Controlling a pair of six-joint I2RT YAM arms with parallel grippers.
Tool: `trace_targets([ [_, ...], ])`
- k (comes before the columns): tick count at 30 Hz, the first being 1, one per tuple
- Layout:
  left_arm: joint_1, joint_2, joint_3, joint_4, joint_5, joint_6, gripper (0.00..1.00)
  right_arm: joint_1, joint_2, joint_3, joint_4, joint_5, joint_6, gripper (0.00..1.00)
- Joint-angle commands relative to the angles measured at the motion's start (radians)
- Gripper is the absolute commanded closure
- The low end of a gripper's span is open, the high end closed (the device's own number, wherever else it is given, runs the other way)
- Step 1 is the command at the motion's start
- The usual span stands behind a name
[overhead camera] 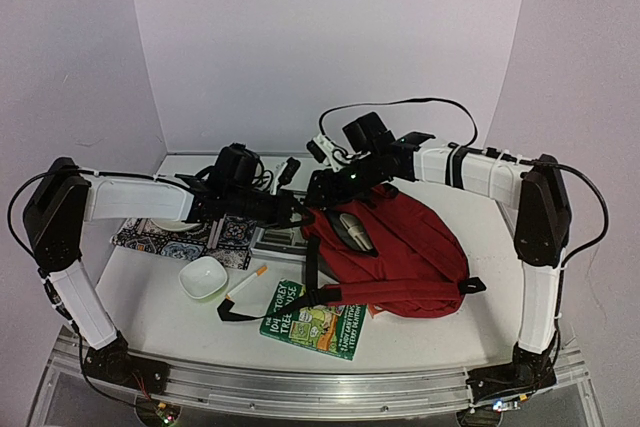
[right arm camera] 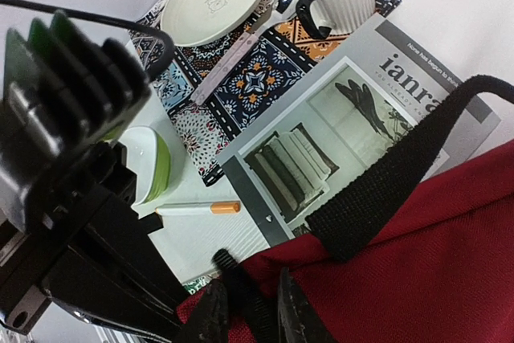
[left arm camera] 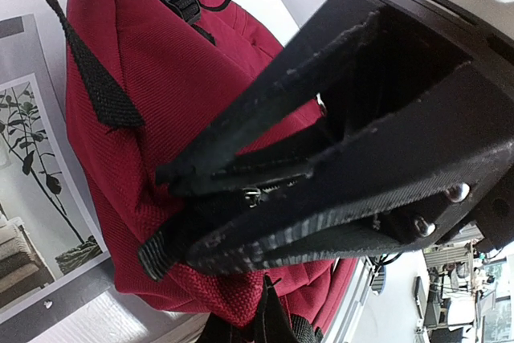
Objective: Pack the student bag
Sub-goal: Pick up the pocket on the back of the student bag.
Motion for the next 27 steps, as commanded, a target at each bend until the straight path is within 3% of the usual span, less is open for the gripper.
trace_targets([
  [1, -0.007, -0.081, 0.038, 0.095, 0.005, 0.034, 1.0, -0.005, 0.0, 0.013, -0.019, -0.02, 0.003, 0.92],
  [5, -0.007, -0.09, 0.014, 0.094, -0.014, 0.034, 1.0, -0.006, -0.045, -0.008, -0.019, -0.004, -0.004, 1.0],
  [17, -0.008, -0.102, -0.026, 0.095, -0.049, 0.02, 1.0, -0.006, -0.141, -0.104, -0.014, 0.065, -0.018, 1.0],
  [27, 0.001, -0.092, -0.029, 0.088, -0.116, -0.037, 1.0, -0.005, -0.265, -0.292, 0.057, 0.082, -0.015, 1.0],
])
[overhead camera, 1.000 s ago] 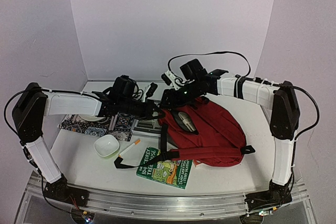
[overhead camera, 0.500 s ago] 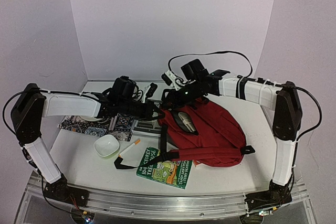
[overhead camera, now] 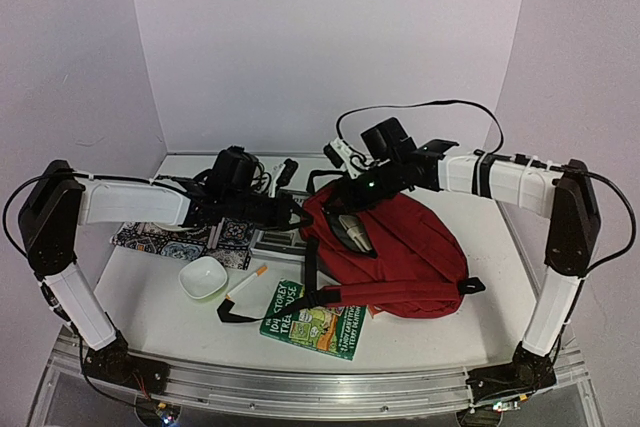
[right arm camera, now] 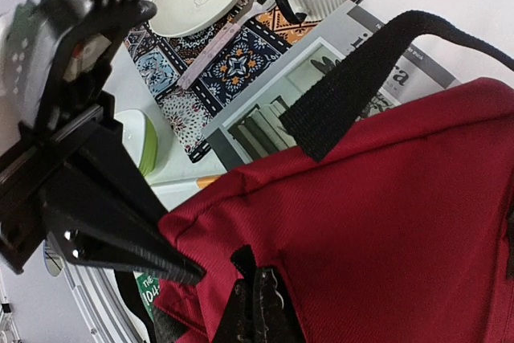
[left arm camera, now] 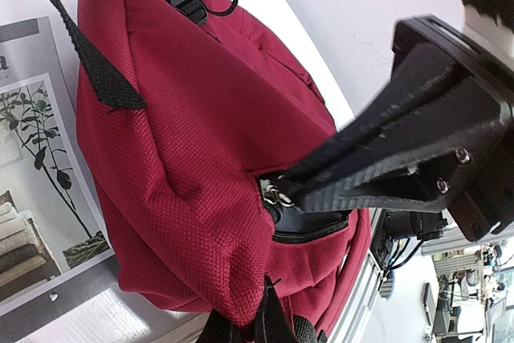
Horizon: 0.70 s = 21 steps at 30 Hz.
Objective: Pack the student bag
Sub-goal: Zip the pocket on the back of the student bag.
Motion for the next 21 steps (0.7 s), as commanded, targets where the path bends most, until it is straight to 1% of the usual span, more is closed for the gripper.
trace_targets([
  [1, 0.014, -0.059, 0.009, 0.077, -0.053, -0.042, 1.0, -0.005, -0.097, -0.099, 0.015, 0.009, -0.006, 1.0],
  [9, 0.024, -0.037, 0.016, 0.081, -0.088, -0.131, 1.0, -0.004, -0.186, -0.279, 0.132, 0.011, 0.058, 1.0],
  [16, 0.04, -0.014, 0.023, 0.085, -0.11, -0.201, 1.0, -0.004, -0.299, -0.413, 0.134, 0.055, 0.077, 1.0],
  [21, 0.063, 0.0, 0.022, 0.084, -0.134, -0.25, 1.0, -0.004, -0.396, -0.504, 0.096, 0.105, 0.094, 1.0],
])
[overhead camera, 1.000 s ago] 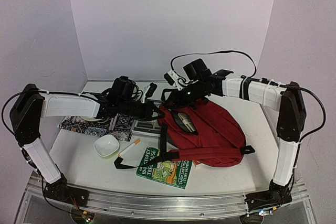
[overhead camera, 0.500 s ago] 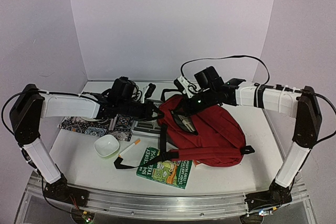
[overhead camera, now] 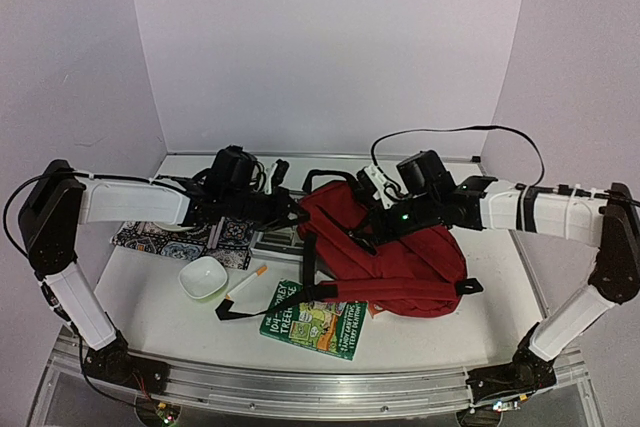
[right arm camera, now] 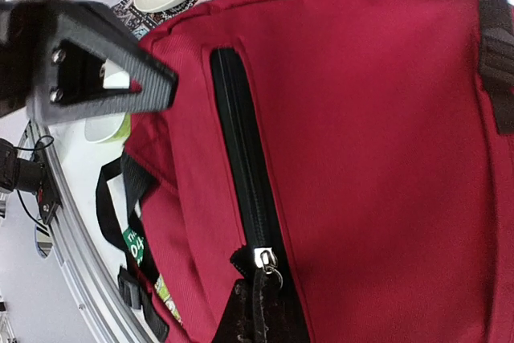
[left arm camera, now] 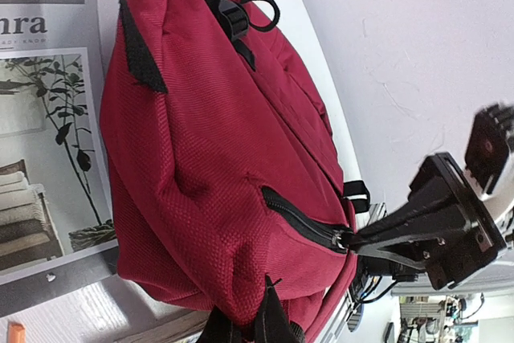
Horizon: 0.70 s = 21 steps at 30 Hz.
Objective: Pack the student bag
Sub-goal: Zip the pocket on the back of the student bag, then pick up the book from the student bag.
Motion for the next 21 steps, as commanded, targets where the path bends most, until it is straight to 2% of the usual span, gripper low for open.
trace_targets([
  [1, 0.053, 0.0, 0.021, 0.082, -0.09, -0.063, 1.0, -0.004, -0.122, -0.078, -0.087, 0.062, 0.028, 1.0],
  [10, 0.066, 0.041, 0.05, 0.081, -0.094, -0.058, 1.0, -0.004, -0.274, -0.236, -0.145, 0.158, 0.078, 1.0],
  [16, 0.064, 0.057, 0.07, 0.082, -0.027, -0.057, 1.0, -0.001, -0.275, -0.188, -0.164, 0.158, 0.045, 0.99],
  [21, 0.063, 0.044, 0.076, 0.083, -0.018, -0.051, 1.0, 0.086, -0.238, -0.075, -0.212, 0.266, -0.048, 0.76],
])
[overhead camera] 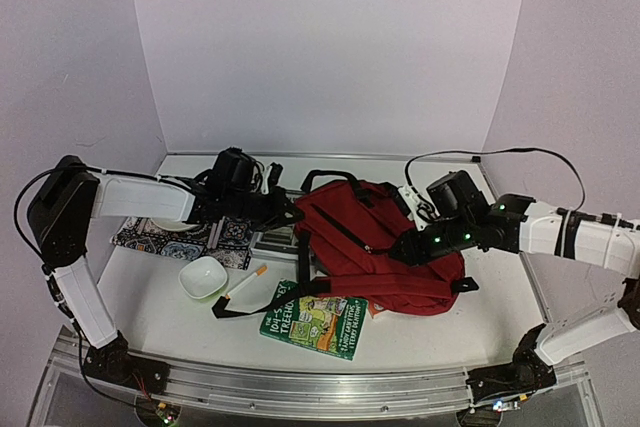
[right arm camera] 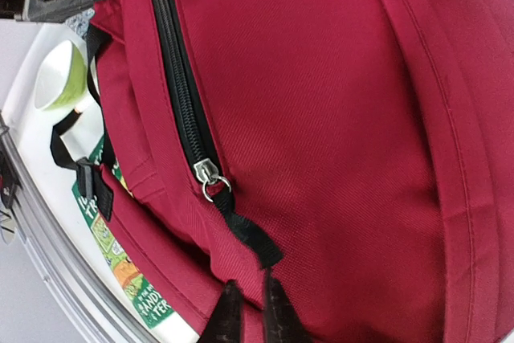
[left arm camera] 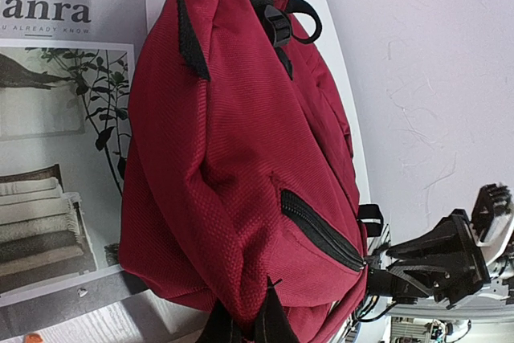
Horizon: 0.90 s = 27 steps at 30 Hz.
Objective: Pack the student bag
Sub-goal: Pick up the book from the student bag.
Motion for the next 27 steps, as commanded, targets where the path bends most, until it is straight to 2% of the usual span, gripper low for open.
trace_targets([
  [1, 0.015, -0.022, 0.062, 0.067, -0.015, 0.005, 1.0, 0.087, 0.027, 0.134, -0.067, 0.12, -0.099, 0.7],
  [4, 0.013, -0.02, 0.063, 0.066, -0.007, 0.004, 1.0, 0.158, 0.062, 0.181, -0.079, 0.217, -0.149, 0.5],
  [9, 0.012, -0.006, 0.071, 0.066, 0.018, -0.001, 1.0, 0.277, 0.112, 0.227, -0.114, 0.367, -0.234, 0.27],
  [12, 0.012, -0.005, 0.076, 0.066, 0.023, 0.005, 1.0, 0.359, 0.144, 0.246, -0.133, 0.474, -0.286, 0.18],
  [19, 0.01, -0.002, 0.081, 0.066, 0.03, 0.009, 1.0, 0.489, 0.281, 0.315, -0.229, 0.707, -0.355, 0.03],
  [27, 0.01, -0.002, 0.084, 0.066, 0.042, 0.008, 1.0, 0.56, 0.435, 0.344, -0.244, 0.935, -0.415, 0.02],
])
